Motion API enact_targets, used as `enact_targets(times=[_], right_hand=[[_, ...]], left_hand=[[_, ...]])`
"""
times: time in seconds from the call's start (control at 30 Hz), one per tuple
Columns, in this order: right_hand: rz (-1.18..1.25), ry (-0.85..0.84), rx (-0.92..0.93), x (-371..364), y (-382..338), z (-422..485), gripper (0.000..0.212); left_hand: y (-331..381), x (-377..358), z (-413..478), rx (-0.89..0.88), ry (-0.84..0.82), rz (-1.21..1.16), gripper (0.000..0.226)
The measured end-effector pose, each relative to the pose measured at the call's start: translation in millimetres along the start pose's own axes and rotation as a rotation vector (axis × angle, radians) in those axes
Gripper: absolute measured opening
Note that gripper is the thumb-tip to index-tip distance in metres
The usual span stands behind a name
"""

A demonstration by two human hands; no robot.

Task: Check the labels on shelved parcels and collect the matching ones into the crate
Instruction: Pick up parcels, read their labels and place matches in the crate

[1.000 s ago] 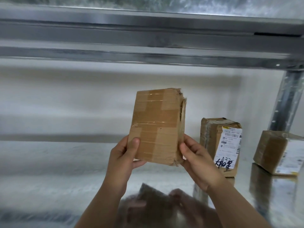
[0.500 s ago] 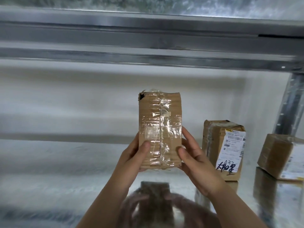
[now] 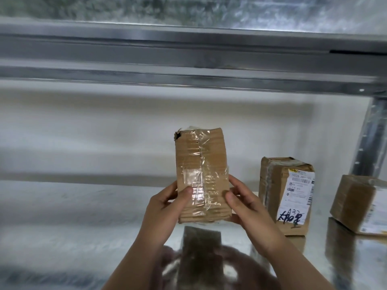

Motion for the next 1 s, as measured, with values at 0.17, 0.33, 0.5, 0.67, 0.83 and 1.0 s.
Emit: enact_targets(times=[0.17,0.33,0.5,0.67,0.83,1.0], right_hand=[[-0.351,0.065,0.087,3,4,2,0.054],[-0.136,0.076,0.062,7,4,4,0.036],[0.135,0.042,0.014,8,4,-1,0.111],[0.098,-0.019,0.027,4,2,-4,0.104],[0.054,-0.035,0.014,1,3,-5,0.098],[0.032,-0.030,0.015,0,3,-4,0.066]], left_hand=[[-7,-4,5,-0.057,-0.039,0.112,0.045],[1,-2,6,0.039,-0.019,-0.069,0.051],[6,-8,3,0.108,-0.142,-0.222,0.018],[3,-12,-8,-0.032,-0.164,-0.162,0.052],[2,-10,-2,-0.034,-0.122,-0.159,0.067],[-1,-8,-2,-0.022,-0.096,-0.155,0.064]])
Point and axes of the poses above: each hand's wrist, its own z-axis towards the middle knuckle, its own x-axis out of the back of the hand, y = z × x, the point moved 5 cm from there along z, towards the middle knuckle, and after that the axes turned 1 degree about x, right-handed, at the moved point
